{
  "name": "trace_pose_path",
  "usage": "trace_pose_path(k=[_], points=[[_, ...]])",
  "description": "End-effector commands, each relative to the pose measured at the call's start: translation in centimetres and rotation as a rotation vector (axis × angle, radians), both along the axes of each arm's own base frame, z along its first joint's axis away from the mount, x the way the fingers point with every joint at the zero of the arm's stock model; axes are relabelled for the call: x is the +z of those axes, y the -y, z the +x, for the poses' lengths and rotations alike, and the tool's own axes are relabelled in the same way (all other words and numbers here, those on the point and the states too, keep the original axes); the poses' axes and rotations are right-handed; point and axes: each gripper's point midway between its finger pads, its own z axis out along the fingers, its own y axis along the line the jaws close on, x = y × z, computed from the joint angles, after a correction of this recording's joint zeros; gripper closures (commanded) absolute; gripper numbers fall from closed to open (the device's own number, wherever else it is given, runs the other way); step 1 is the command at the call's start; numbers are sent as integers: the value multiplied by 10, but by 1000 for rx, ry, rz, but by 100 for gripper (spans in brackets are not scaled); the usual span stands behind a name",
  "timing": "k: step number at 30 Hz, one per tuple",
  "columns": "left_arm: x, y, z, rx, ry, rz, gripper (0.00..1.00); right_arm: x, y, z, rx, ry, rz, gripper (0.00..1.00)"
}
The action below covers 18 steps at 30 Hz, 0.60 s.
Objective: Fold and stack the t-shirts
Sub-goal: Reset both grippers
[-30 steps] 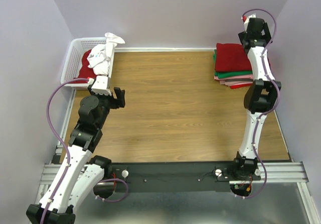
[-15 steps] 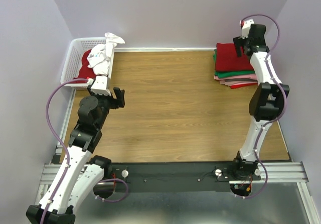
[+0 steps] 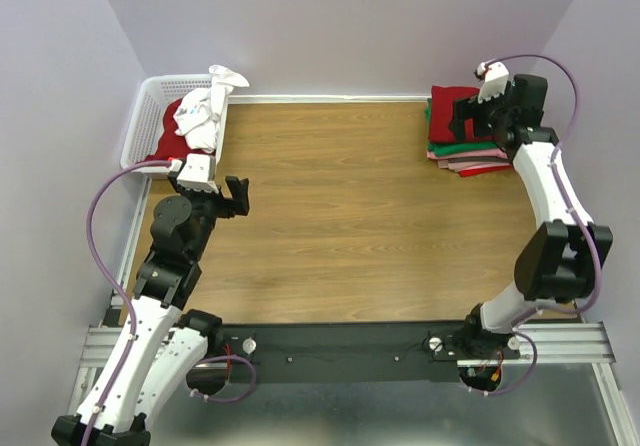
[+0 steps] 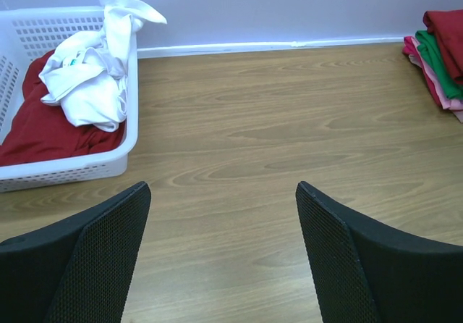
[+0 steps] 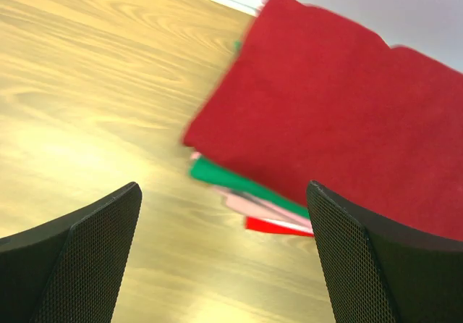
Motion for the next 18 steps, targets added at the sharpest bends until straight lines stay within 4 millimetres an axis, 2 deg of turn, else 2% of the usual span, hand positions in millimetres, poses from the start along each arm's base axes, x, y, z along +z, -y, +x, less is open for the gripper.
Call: trace_pose_path(k=[1,3,4,5,6,7,11,12,13,16,18], points=[[14,-6,-2,28,54,-7,8,5,-27,-37,101,10,80,0],[14,-6,-3,27,57,-9,7,18,-28,-55,101,48,72,0],[15,-6,-4,27,61,-13,7,11,-28,-64,97,33,72,0],[17,-6,-4,27,66,-13,7,26,-28,-74,93,74,65,0],[17,-7,-5,30,67,-15,6,30,-27,-80,84,88,57,0],[19,-7,-5,30,72,-18,6,26,-26,-87,78,85,49,0],[30,-11,-10,45,102,-32,6,69,-18,-119,9,215,18,0],[32,-11,-10,47,108,-37,6,67,-14,-119,-24,206,26,0],[39,-13,-12,52,125,-46,5,81,-7,-128,-90,241,44,0],[55,-16,-15,65,147,-68,4,94,5,-140,-221,270,115,0],[66,-19,-17,82,166,-78,2,94,15,-144,-326,271,175,0]])
